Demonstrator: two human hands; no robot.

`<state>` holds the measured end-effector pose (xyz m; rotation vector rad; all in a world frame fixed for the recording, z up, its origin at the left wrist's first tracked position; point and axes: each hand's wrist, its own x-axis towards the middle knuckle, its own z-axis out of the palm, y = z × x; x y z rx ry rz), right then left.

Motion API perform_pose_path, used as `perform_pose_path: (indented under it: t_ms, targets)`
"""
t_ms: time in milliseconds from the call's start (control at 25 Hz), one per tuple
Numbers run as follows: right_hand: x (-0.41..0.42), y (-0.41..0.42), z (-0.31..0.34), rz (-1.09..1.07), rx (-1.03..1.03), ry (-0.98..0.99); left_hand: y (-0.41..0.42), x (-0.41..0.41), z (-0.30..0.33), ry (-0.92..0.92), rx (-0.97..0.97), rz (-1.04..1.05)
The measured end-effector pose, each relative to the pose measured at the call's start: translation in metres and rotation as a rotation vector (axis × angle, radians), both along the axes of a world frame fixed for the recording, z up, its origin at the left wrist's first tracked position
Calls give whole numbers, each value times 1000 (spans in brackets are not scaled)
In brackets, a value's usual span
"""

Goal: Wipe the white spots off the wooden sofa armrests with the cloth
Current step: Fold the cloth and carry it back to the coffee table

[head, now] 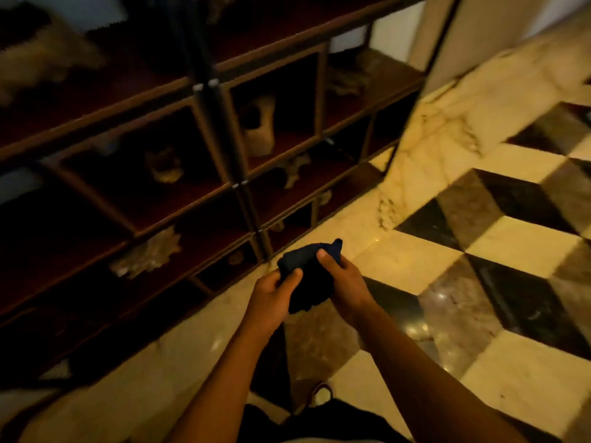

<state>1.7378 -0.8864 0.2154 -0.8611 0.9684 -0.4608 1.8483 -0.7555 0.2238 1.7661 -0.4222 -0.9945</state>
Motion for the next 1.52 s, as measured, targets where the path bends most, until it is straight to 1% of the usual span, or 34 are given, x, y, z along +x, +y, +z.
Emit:
perform_pose_path:
  t_ms: [80,120,200,320,400,480,520,560,600,640,720,760,840,880,960,1040,1160,1200,1280,1360,1520]
  targets:
    - [-31,-41,5,-3,-58,51,-63,-12,12,-132,-1,-194]
    - [-49,-63,8,-50,-68,55,-95,-20,16,-189,0,-287]
    - [-89,-110,10,-199,-60,77,-159,-36,13,-231,-38,-402]
    - [-141,-166,-1,-431,-56,96,-261,-68,12,-193,-104,-587]
    - [-175,-201,-7,-534,-102,137,-326,-93,10,-163,-145,-738]
    - [-212,-239,-1,-623,-172,253,-393,-127,11,-97,-174,-944]
    - [-231,-255,5,-647,-213,321,-424,-146,13,-83,-162,-1081]
    - [-252,-269,11,-646,-274,376,-452,-167,14,-113,-151,-1238]
    - [-272,-282,16,-615,-341,414,-478,-190,19,-186,-147,-1407]
    - [-293,-295,22,-561,-392,447,-503,-216,23,-294,-166,-1574]
    - [-327,-312,33,-452,-422,523,-542,-264,31,-500,-230,-1850]
    - [-348,-316,36,-464,-417,576,-559,-294,36,-545,-254,-1970]
    - [-395,-322,32,-593,-399,662,-586,-360,39,-595,-274,-2151]
    - [-423,-324,26,-669,-389,682,-599,-396,37,-621,-265,-2198]
    - [-486,-322,12,-788,-349,707,-619,-475,33,-656,-212,-2216]
    - [-546,-318,-1,-849,-312,706,-632,-545,28,-633,-88,-2241]
    - [-648,-307,-8,-1023,-281,646,-638,-662,15,-605,46,-2404]
    - [-683,-302,-4,-1095,-291,643,-636,-704,17,-625,55,-2460]
    - [-740,-283,8,-1281,-273,648,-633,-778,18,-635,-4,-2503]
    - [-802,-254,22,-1469,-257,686,-619,-861,23,-507,-76,-2526]
    - [-915,-188,31,-1803,-201,756,-580,-1025,28,-159,-181,-2511]
